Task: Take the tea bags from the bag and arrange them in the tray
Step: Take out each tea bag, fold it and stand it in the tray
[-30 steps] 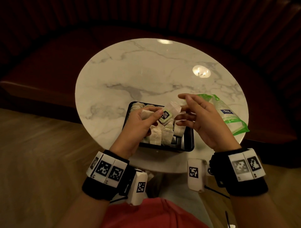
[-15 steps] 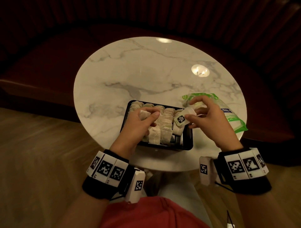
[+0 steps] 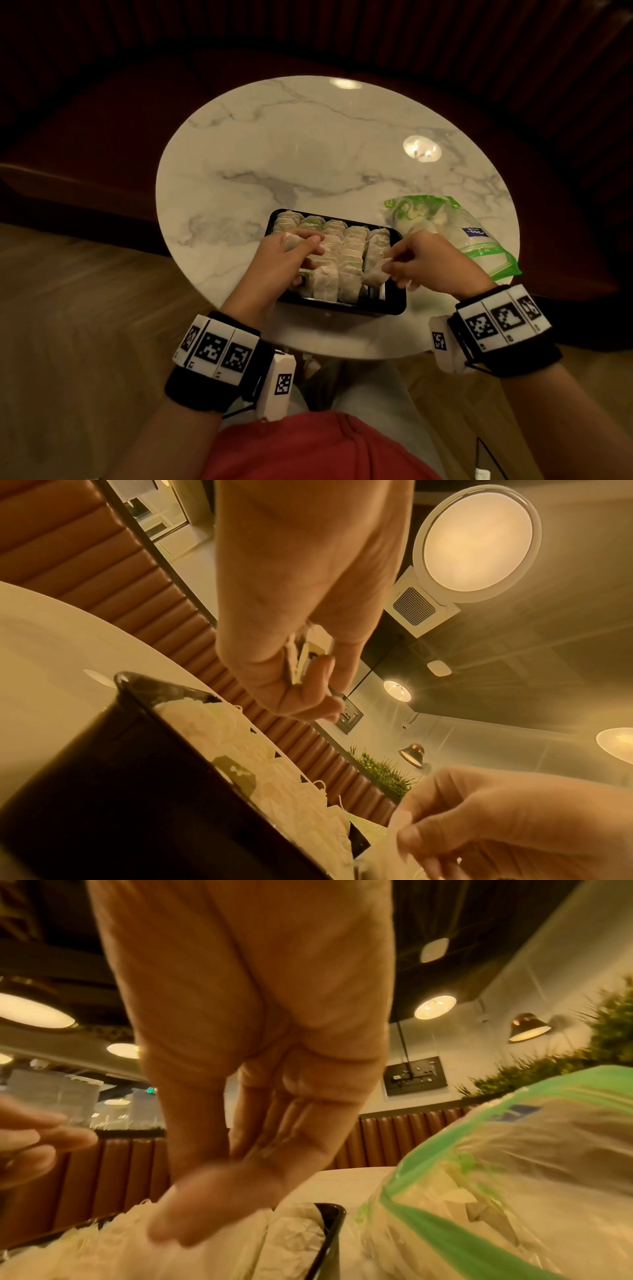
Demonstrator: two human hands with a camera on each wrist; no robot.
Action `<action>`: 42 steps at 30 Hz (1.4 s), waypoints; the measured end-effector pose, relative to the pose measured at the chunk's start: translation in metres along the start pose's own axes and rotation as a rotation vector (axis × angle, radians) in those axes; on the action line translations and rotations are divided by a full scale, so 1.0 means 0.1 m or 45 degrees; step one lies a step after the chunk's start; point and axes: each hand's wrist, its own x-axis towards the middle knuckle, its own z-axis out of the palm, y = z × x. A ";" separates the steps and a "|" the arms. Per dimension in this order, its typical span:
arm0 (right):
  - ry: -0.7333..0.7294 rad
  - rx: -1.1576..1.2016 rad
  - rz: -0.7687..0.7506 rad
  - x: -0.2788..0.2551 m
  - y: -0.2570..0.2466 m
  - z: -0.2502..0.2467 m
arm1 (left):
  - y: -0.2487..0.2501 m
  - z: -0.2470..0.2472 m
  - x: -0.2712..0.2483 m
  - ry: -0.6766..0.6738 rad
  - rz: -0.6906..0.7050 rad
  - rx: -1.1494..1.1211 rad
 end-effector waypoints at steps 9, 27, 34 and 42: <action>-0.055 -0.571 0.044 0.33 0.03 0.19 | -0.17 -0.34 0.13 0.332 0.151 0.188; 0.184 -0.722 -0.195 0.20 0.15 0.46 | -0.31 -0.51 0.18 0.293 0.079 0.760; 0.330 -0.747 -0.218 0.28 0.14 0.47 | -0.27 -0.50 0.13 0.281 0.099 0.703; 0.339 -0.460 -0.267 0.26 0.18 0.46 | -0.24 -0.49 0.11 0.293 0.108 0.664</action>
